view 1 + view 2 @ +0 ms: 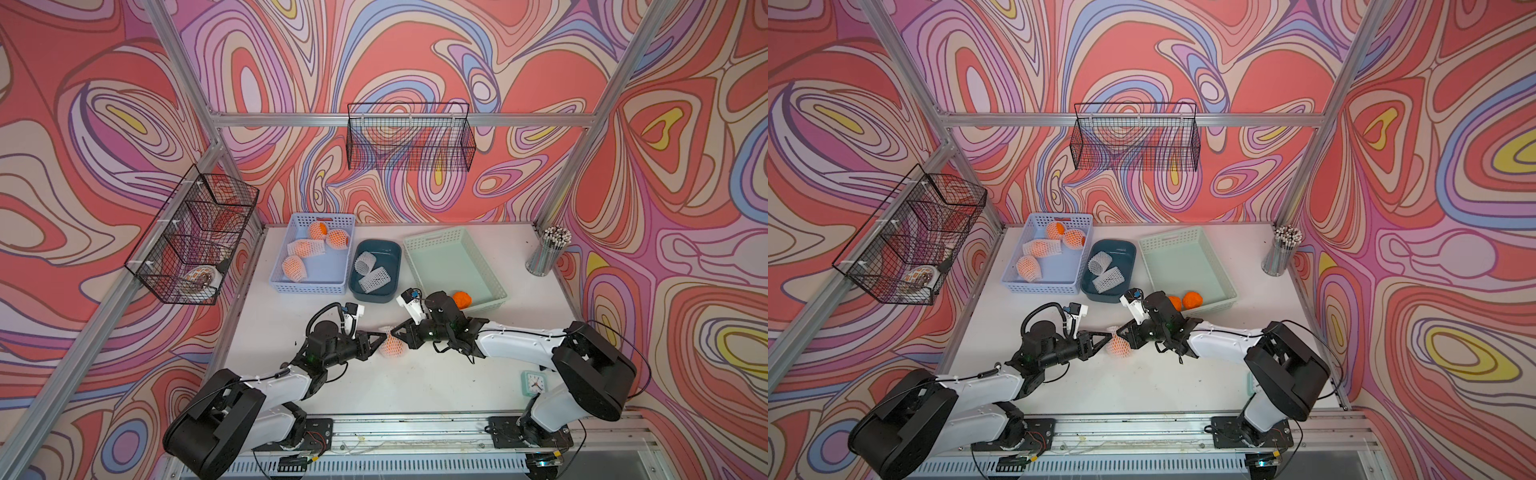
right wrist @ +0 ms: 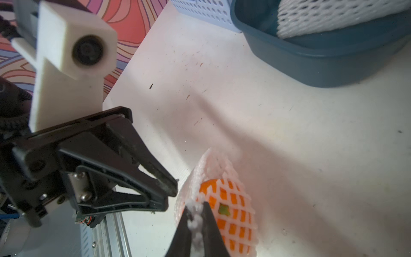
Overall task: Remove foam nets from oranges
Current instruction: Remove the foam net from the orange.
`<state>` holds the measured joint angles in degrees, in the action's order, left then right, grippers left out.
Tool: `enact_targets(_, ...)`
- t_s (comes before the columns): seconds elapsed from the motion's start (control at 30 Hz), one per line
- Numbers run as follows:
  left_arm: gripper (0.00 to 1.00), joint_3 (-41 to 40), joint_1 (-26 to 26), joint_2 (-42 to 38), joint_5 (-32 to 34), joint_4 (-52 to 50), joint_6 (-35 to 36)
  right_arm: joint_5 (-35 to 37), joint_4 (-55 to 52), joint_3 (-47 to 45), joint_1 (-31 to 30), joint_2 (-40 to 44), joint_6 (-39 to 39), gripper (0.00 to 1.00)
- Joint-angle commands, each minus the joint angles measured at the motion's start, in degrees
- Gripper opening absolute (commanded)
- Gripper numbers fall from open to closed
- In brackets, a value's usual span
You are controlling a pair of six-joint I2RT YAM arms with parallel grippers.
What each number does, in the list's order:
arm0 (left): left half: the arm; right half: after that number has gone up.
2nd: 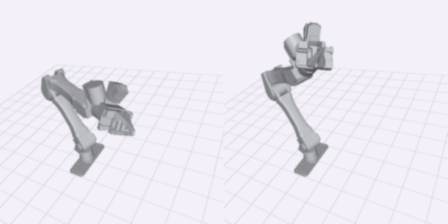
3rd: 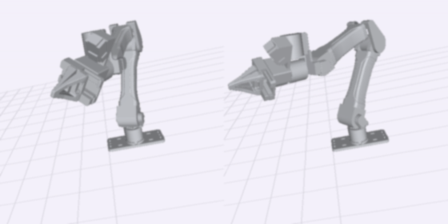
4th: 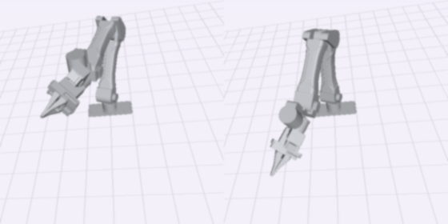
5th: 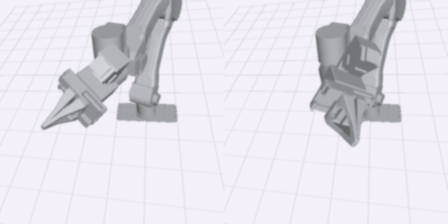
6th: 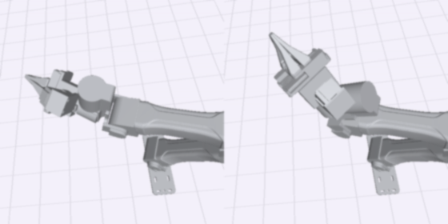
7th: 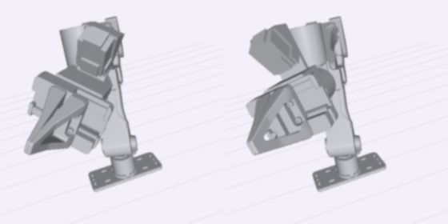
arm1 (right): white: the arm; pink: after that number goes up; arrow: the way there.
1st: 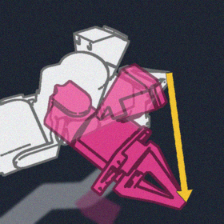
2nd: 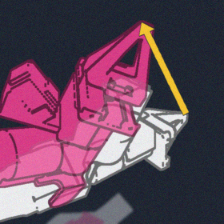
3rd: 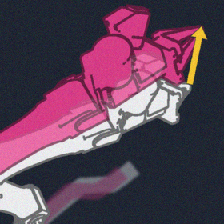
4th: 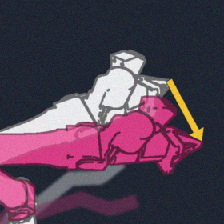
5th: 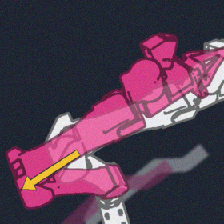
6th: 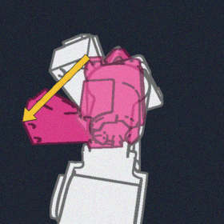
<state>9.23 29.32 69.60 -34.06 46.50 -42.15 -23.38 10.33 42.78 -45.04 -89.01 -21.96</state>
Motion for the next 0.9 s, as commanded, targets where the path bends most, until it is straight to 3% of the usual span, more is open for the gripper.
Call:
enact_targets(0.0,0.14,0.98,0.49,-0.4,-0.17,-0.28,0.67,1.13,-1.75,-0.2,0.19,1.18,0.07,0.19)
enact_targets(0.1,0.13,0.6,0.63,0.13,0.09,0.08,0.91,1.66,-2.56,-0.52,0.31,1.58,0.27,0.33)
enact_targets(0.33,0.14,-0.44,0.71,0.02,1.77,-0.01,1.28,2.16,-3.55,-2.31,0.82,3.65,0.32,0.34)
enact_targets(0.47,0.15,-0.43,0.7,-0.63,1.57,-0.56,1.18,3.47,-5.58,-2.69,0.77,4.24,0.78,0.61)
enact_targets(0.57,0.15,-0.75,0.65,-0.74,1.81,-0.78,1.32,4.42,-5.77,-3.36,0.83,4.71,0.75,0.74)
enact_targets(0.87,0.17,-2.14,0.71,-1.08,1.89,-0.45,1.36,0.92,-3.8,-6.73,-0.02,6.73,0.56,0.91)
